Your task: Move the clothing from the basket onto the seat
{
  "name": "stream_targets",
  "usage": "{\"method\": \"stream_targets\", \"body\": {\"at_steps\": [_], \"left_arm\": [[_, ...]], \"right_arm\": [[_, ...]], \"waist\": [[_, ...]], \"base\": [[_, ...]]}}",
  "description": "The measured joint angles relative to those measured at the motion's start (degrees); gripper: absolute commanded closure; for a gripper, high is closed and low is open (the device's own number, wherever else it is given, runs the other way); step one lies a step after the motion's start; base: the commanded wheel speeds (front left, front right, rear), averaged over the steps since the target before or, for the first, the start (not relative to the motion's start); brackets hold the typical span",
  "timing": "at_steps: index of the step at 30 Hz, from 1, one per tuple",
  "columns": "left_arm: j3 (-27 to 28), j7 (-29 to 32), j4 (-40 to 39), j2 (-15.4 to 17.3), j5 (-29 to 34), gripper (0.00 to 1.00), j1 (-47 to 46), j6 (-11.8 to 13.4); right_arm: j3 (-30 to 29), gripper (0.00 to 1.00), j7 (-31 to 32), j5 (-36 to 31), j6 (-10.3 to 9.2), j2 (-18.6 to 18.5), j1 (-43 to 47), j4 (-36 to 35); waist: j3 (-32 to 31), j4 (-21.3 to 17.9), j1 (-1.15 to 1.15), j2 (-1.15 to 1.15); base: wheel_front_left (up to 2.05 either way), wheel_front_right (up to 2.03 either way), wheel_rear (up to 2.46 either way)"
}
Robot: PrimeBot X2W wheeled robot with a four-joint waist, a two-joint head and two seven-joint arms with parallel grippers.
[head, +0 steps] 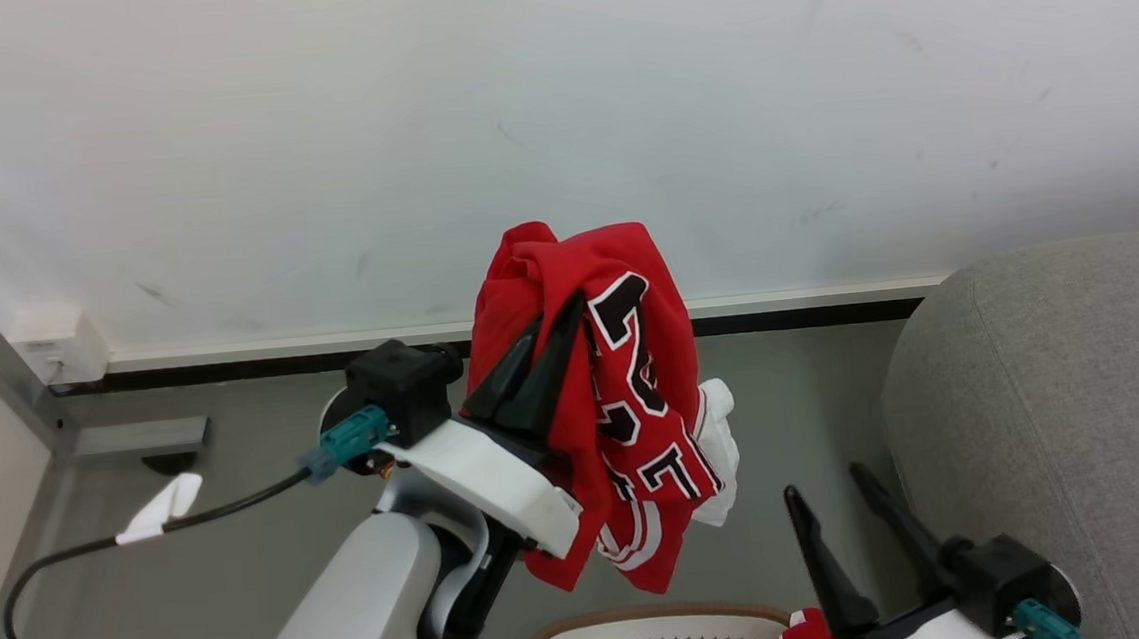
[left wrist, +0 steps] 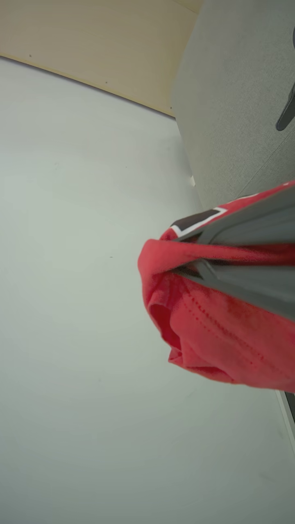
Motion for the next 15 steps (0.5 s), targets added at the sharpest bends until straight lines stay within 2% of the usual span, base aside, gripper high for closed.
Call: {"method": "stream_targets", "body": {"at_steps": [4, 7, 15], "left_arm": [[-0.45, 0.41, -0.86, -0.09, -0.41, 1.00, 0.15, 0.03], [-1.62, 0.60, -1.09, -0.64, -0.43, 1.00, 0.15, -0.08], [-4.81, 0.97, -1.47, -2.08, -0.63, 1.00, 0.31, -0.79]], "right_arm": [[5.38, 0.00, 0.00, -0.24, 0.00, 0.01, -1.51, 2.52], [10.25, 0.00, 0.00, -0.15, 0.00, 0.03, -3.82, 6.99], [13.13, 0.00, 0.00, 0.41, 0.00, 0.03, -9.53, 11.55]], "waist": [[-0.03, 0.31, 0.00, 0.00], [-0.10, 1.50, 0.00, 0.00], [-0.44, 4.68, 0.00, 0.00]], "base": [[0.00, 0.00, 0.00], [0.00, 0.00, 0.00], [0.00, 0.00, 0.00]]}}
